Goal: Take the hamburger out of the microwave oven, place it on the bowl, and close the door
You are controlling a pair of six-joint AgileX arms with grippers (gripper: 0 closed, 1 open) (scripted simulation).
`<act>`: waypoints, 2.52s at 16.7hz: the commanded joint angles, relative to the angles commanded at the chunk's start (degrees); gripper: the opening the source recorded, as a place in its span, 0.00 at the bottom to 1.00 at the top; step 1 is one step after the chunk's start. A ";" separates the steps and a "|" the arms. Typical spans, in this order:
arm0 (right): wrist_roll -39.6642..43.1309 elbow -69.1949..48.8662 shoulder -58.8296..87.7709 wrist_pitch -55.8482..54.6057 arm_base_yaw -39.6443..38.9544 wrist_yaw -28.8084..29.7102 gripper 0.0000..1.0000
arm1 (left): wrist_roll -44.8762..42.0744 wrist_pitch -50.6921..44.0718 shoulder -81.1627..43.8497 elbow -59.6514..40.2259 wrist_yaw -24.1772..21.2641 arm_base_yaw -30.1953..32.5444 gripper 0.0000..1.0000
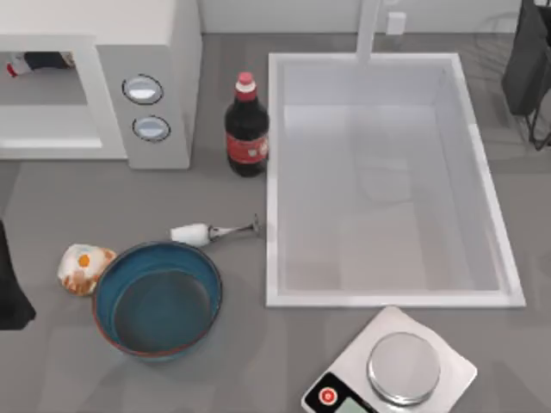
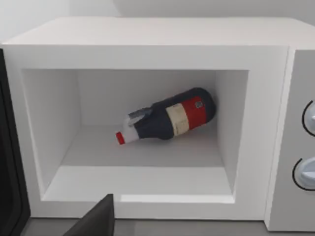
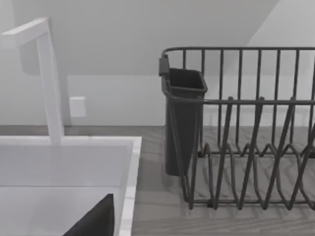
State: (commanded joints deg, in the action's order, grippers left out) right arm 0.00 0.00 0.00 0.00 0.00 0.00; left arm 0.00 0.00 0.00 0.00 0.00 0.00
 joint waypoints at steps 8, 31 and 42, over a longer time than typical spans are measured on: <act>0.00 0.00 0.00 0.00 0.00 0.00 1.00 | -4.54 -2.36 -1.67 -4.84 -0.10 4.08 1.00; 0.00 0.00 0.00 0.00 0.00 0.00 1.00 | -112.02 -54.86 -28.32 -178.40 -7.59 116.64 1.00; 0.00 0.00 0.00 0.00 0.00 0.00 1.00 | -155.79 -74.43 -31.16 -270.09 -14.45 173.91 1.00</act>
State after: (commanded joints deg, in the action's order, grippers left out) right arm 0.00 0.00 0.00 0.00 0.00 0.00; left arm -155.79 -74.43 -31.16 -270.09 -14.45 173.91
